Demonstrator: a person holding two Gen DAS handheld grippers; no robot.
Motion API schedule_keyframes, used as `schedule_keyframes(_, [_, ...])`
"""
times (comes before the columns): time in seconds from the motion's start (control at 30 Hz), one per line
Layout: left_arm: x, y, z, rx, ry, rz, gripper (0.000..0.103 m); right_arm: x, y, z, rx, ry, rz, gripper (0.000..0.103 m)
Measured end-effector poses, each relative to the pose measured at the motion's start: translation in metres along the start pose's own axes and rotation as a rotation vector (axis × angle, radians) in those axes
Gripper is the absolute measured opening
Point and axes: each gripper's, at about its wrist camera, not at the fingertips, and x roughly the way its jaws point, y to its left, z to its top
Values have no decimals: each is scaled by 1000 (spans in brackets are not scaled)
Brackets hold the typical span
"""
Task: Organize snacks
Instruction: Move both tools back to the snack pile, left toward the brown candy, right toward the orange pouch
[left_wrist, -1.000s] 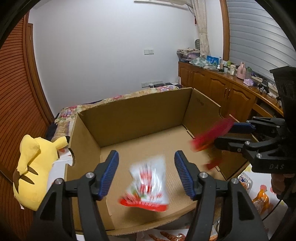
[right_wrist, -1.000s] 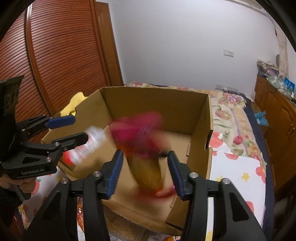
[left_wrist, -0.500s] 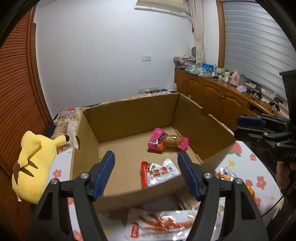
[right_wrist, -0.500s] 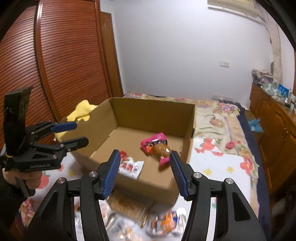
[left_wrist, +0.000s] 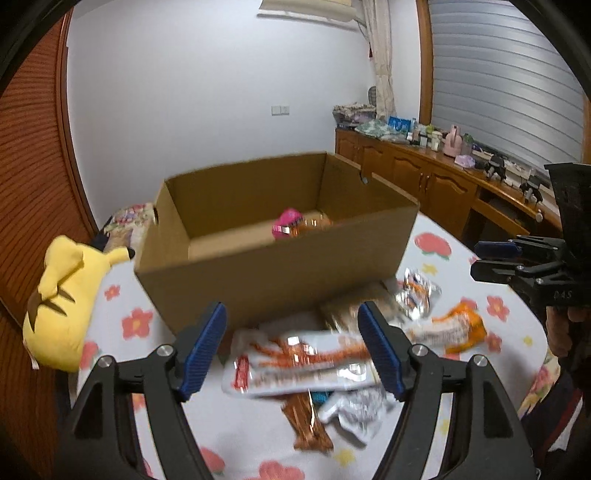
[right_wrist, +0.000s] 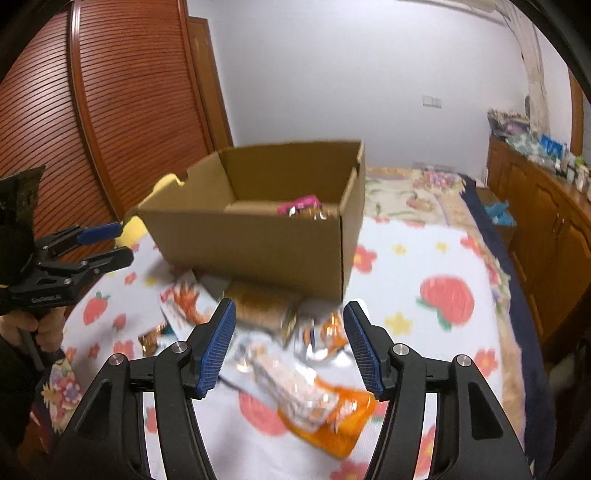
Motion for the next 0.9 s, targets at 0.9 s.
schedule_keyframes(0.9, [40, 3, -89, -93, 162, -39, 54, 49, 3, -64, -60, 148, -42, 62])
